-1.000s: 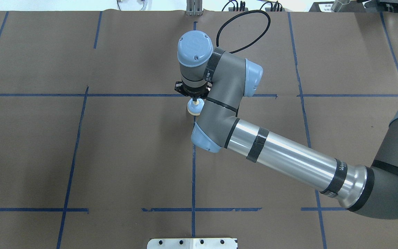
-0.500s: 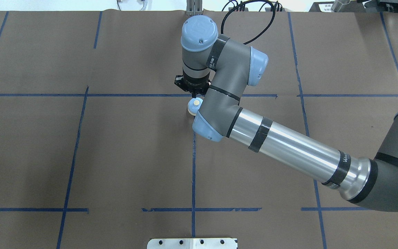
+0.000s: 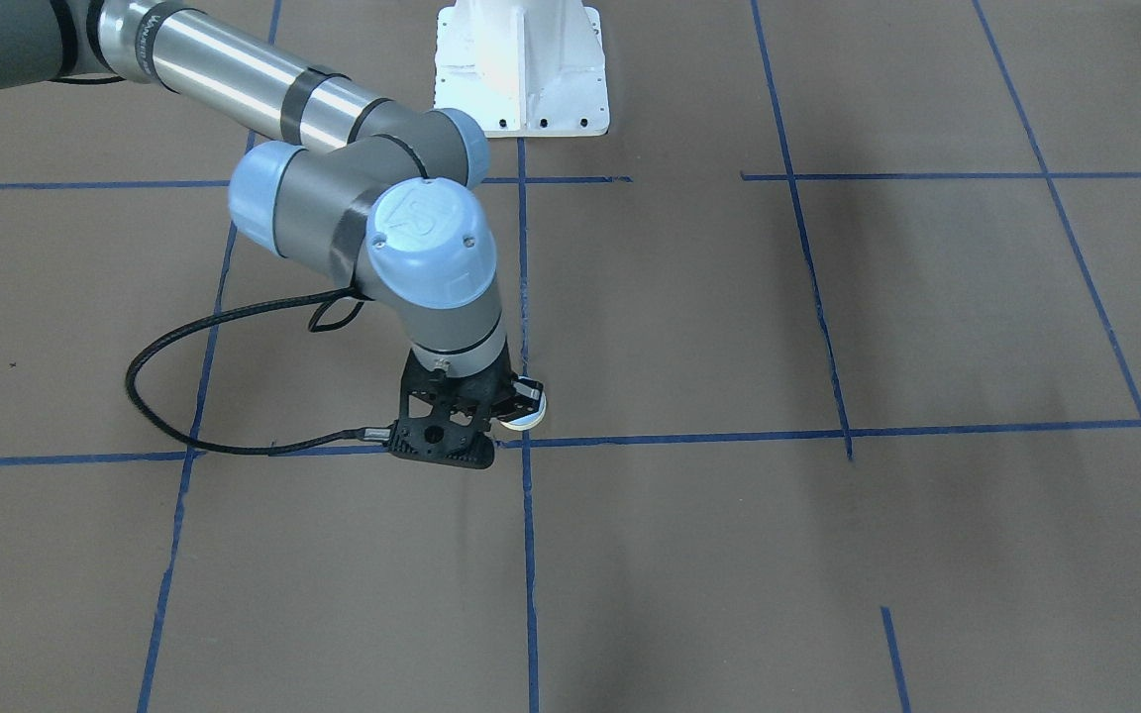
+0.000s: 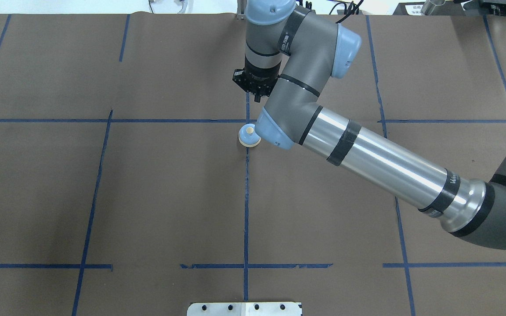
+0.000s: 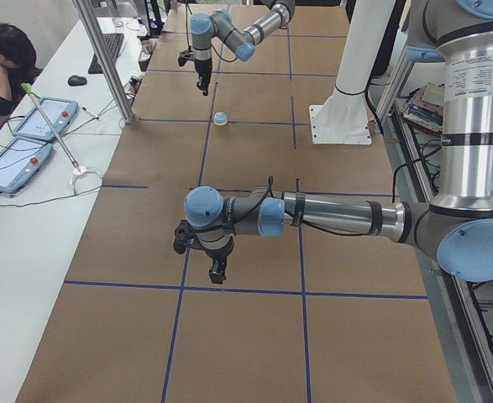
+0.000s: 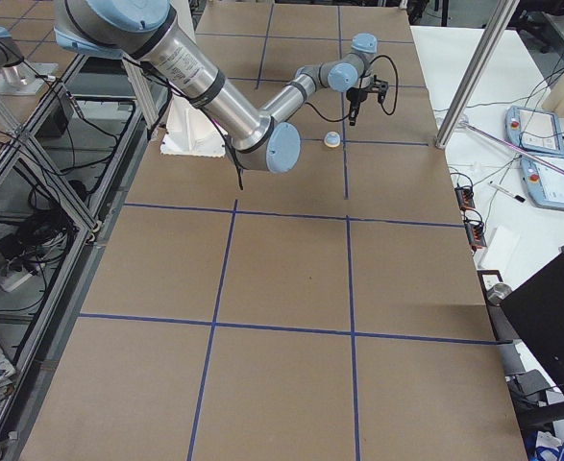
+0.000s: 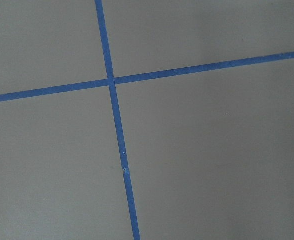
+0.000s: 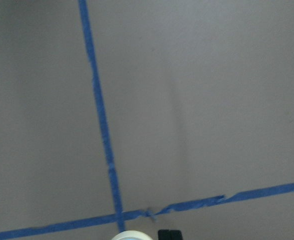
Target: Place and press bell with both arms
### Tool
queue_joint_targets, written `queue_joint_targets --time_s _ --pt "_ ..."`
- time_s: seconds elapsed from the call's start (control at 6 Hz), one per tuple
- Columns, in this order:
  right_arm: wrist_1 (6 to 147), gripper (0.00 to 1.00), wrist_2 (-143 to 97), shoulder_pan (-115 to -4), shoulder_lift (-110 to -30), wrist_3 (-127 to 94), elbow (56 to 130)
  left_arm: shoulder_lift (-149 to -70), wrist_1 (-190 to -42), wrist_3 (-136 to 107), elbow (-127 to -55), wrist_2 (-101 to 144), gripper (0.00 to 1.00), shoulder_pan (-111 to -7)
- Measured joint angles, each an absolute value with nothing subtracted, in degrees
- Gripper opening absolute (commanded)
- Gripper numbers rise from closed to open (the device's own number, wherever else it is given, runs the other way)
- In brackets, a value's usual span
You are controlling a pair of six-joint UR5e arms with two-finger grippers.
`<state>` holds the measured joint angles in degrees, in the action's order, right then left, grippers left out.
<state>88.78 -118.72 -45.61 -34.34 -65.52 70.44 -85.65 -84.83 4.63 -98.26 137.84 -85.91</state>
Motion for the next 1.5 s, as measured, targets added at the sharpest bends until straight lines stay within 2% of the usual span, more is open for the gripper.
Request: queue_joint_targets --time_s 0.33,0.67,1.0,1.17,1.33,1.5 --pt "90.5 0.01 -124.3 -55.1 -46.0 -48.3 77.7 -83.1 -85.0 4.9 -99.1 135.7 1.00 -86.8" --pt "90.6 0.04 -126.8 -63.1 -61.8 -30.0 87.6 -81.0 -85.0 4.8 -100.0 134.6 1.00 -88.5" --pt "90.3 0.16 -128.6 -70.6 -77.7 -15.3 96.4 -80.5 -85.2 4.8 -100.4 134.5 1.00 -88.7" --pt "90.2 0.37 -128.9 -74.4 -83.2 -8.8 97.9 -80.5 -85.2 4.8 -100.5 134.6 1.00 -88.8" --pt "90.2 0.80 -129.4 -78.2 -87.8 -2.6 98.4 -80.6 -85.2 4.8 -100.7 134.6 1.00 -88.8" --pt "90.0 1.00 -129.9 -81.7 -91.7 1.1 98.6 -80.6 -85.2 4.8 -100.9 134.6 1.00 -88.8"
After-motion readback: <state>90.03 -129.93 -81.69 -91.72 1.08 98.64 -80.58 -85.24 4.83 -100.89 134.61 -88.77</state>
